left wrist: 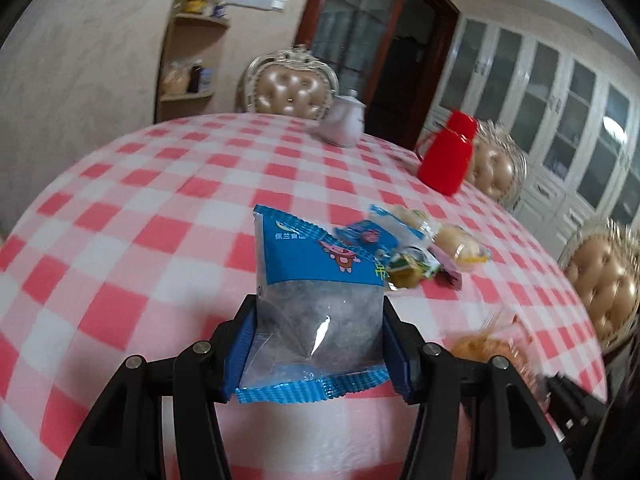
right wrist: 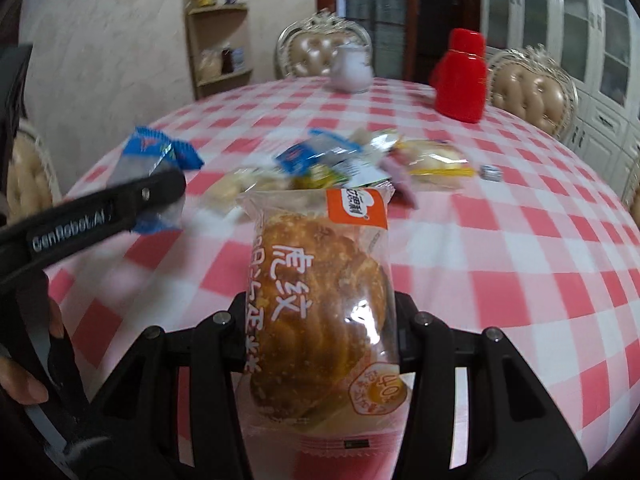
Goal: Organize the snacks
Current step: 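Carry the blue-labelled bag and the bun bag over the white box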
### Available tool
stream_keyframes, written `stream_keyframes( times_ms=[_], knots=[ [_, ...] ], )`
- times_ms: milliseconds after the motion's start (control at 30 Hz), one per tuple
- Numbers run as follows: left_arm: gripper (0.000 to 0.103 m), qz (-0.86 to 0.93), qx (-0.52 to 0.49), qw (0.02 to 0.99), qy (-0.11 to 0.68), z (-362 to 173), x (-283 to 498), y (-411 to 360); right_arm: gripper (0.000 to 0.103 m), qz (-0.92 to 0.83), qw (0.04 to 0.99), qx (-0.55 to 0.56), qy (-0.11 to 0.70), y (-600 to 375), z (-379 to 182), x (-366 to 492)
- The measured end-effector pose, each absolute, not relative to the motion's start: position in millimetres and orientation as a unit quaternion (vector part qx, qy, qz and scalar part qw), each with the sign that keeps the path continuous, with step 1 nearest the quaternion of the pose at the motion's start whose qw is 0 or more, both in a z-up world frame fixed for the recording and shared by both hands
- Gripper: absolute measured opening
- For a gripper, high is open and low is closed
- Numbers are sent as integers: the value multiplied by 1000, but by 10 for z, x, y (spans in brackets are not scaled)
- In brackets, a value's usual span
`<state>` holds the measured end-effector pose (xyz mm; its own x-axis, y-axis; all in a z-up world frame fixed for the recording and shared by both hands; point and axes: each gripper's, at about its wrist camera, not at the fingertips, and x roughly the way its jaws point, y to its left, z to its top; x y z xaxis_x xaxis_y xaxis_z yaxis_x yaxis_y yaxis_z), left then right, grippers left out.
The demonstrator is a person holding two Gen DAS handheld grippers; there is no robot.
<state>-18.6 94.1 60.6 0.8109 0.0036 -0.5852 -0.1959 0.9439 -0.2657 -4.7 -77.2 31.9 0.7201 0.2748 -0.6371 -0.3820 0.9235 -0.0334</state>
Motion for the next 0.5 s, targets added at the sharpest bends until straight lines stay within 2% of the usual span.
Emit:
stream_keyframes(
  times_ms=[500],
  knots=[
    [57,90,-180,939,278,655,-822,1377,51,201,919,-125,316,-284,304,-425]
  ],
)
